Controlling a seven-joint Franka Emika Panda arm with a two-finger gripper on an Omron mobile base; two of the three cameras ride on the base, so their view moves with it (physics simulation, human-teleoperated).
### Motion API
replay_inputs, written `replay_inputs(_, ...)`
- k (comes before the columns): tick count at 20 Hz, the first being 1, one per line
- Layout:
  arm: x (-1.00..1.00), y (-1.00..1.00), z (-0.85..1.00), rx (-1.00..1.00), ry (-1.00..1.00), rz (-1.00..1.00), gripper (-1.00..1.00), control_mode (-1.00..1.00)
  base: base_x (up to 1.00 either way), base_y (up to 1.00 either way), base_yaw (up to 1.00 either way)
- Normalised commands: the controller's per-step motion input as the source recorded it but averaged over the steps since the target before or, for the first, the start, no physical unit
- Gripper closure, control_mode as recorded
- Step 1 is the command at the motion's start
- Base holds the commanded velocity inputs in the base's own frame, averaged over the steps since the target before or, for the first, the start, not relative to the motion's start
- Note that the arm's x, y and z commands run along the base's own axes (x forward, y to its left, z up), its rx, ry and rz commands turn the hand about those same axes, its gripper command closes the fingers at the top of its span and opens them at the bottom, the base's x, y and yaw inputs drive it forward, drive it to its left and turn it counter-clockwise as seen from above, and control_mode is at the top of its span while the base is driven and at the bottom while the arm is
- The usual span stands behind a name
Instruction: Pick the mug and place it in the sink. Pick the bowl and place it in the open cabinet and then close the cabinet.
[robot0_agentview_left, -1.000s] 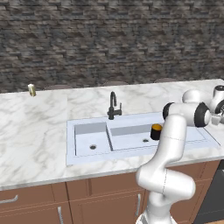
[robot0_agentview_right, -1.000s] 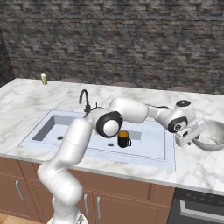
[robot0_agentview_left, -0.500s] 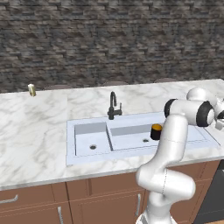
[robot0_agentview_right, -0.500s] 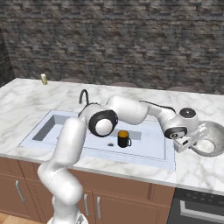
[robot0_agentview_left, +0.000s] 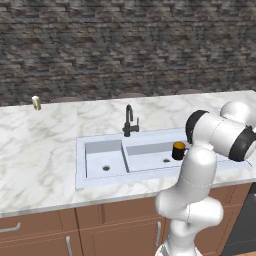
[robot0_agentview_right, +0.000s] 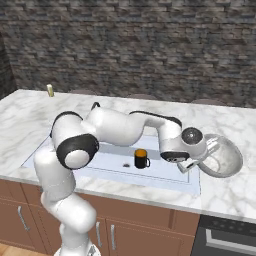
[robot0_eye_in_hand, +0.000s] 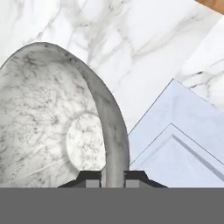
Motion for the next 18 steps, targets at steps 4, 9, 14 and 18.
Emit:
replay_inputs(4,-0.10,1.00,0.20,-0.09,-0.09,0.10,1.00,-1.00,0.00,0.00,0.00)
replay_inputs(9,-0.17,0.56,0.29,-0.13,-0.22,0.12,1.00,-1.00,0.00,0.00,0.00)
replay_inputs(14,0.00,0.06,0.95,-0.02,-0.02,0.25,1.00,-1.00,0.00,0.00,0.00)
replay_inputs(18,0.00,0.14,0.84,0.00,0.01,0.29,1.00,-1.00,0.00,0.00,0.00)
